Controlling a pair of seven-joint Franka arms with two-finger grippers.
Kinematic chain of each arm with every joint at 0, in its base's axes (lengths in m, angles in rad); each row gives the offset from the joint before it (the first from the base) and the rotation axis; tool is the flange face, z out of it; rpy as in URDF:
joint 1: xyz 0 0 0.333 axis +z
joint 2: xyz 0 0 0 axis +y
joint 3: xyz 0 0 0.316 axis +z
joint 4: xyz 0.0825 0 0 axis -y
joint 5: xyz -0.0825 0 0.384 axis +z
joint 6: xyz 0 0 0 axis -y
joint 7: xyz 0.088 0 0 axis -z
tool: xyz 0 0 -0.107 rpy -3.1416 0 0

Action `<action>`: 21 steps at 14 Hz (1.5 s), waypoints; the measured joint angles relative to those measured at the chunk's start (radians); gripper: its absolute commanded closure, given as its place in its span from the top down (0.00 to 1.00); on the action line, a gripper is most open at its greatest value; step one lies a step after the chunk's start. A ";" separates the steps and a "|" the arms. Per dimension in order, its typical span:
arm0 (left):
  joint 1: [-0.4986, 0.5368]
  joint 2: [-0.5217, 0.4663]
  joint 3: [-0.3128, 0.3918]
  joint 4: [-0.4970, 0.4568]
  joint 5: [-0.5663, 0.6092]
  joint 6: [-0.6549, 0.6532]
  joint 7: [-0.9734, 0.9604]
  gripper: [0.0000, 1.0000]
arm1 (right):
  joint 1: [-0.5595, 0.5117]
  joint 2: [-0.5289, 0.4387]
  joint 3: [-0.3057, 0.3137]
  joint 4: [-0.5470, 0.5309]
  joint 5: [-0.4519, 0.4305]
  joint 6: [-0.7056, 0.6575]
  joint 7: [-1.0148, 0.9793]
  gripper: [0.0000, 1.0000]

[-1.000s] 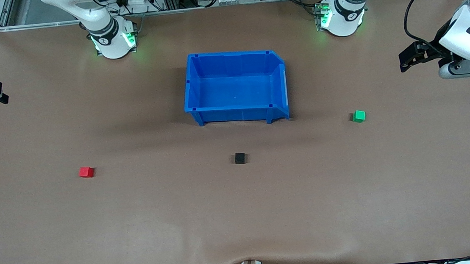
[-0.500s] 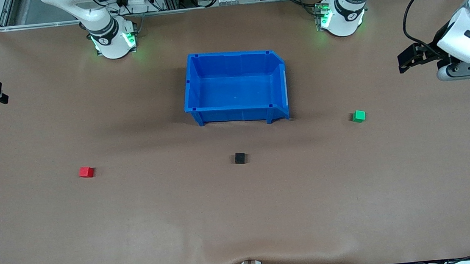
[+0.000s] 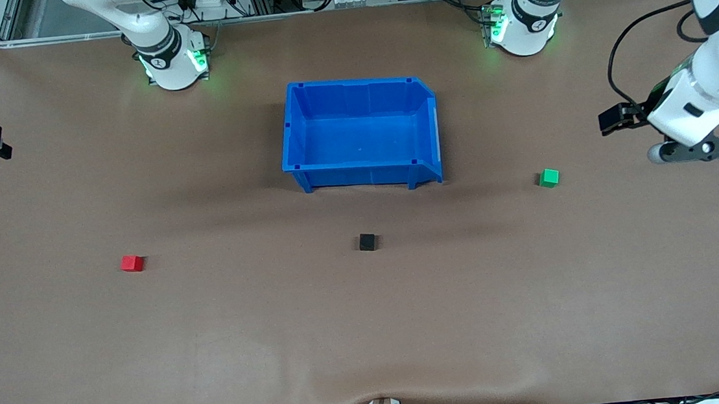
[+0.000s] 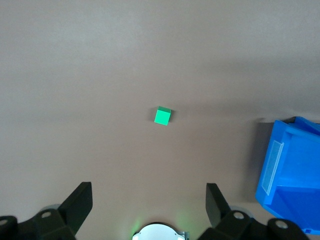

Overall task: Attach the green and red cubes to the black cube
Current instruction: 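Reach the right gripper to the red cube while the left gripper reaches green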

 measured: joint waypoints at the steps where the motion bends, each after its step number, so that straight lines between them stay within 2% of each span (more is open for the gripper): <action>1: 0.000 0.011 0.000 0.000 0.000 0.007 0.000 1.00 | 0.000 0.001 0.000 0.000 -0.001 0.000 0.000 1.00; 7: -0.002 0.116 -0.004 0.000 -0.001 0.110 0.000 1.00 | -0.001 0.054 -0.005 0.000 -0.006 0.017 0.000 1.00; 12: -0.006 0.135 -0.006 0.002 -0.001 0.130 0.000 1.00 | -0.025 0.141 -0.012 0.014 -0.007 0.030 0.000 1.00; 14: -0.001 0.142 -0.005 0.002 -0.002 0.135 0.000 1.00 | -0.036 0.224 -0.012 0.011 -0.006 0.037 0.001 1.00; 18: 0.005 0.160 -0.003 0.002 -0.003 0.147 0.000 1.00 | -0.061 0.449 -0.013 0.010 -0.005 0.162 0.002 1.00; 21: 0.005 0.168 -0.003 0.003 -0.003 0.153 0.000 1.00 | -0.061 0.592 -0.012 0.010 -0.004 0.238 0.081 1.00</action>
